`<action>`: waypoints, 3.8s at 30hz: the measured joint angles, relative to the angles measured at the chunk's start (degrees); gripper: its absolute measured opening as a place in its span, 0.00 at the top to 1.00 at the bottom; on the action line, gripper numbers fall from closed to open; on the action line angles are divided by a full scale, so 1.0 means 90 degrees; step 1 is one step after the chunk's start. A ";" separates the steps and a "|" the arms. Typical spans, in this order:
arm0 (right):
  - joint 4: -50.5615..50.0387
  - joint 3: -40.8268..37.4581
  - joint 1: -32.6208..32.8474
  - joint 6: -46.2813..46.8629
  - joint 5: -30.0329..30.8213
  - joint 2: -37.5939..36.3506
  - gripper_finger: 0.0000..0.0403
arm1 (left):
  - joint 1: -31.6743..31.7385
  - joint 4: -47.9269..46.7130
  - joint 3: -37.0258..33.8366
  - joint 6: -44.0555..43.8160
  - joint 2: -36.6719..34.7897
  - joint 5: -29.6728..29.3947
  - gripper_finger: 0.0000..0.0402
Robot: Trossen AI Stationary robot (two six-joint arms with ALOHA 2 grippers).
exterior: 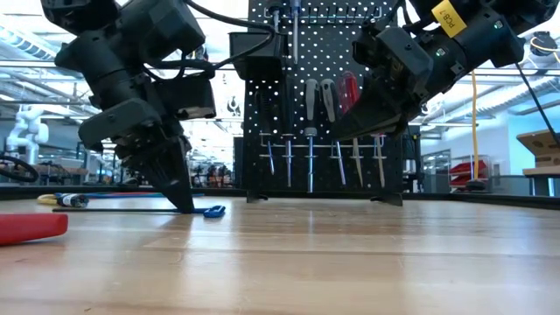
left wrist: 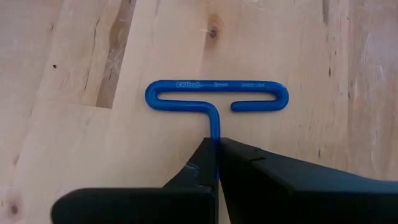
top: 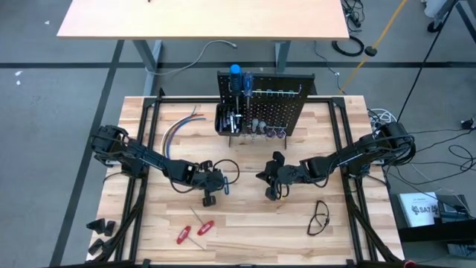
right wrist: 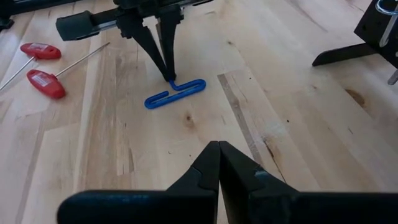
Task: Hang tools onto peg board
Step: Hang the blue pick tool on the peg board
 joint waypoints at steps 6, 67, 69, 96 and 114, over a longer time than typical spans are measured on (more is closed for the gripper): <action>0.0002 0.0000 0.0000 0.0081 0.0000 0.0000 1.00 | 0.0143 0.0389 -0.0017 0.0123 -0.0269 0.0085 0.99; -0.0005 0.0002 0.0015 0.0232 0.0000 -0.0002 1.00 | -0.0579 0.3922 -0.0942 -0.0284 0.0998 -0.1599 0.78; -0.0002 0.0002 0.0015 0.0233 0.0000 -0.0002 1.00 | -0.0604 0.3929 -0.0941 -0.0167 0.1086 -0.1665 0.83; -0.0005 0.0002 0.0015 0.0311 0.0000 -0.0002 1.00 | -0.0681 0.4366 -0.0950 0.0143 0.0134 -0.1965 1.00; -0.0005 0.0002 0.0015 0.0330 0.0000 -0.0002 1.00 | -0.0854 0.2913 -0.0940 -0.0541 0.0123 -0.1276 0.76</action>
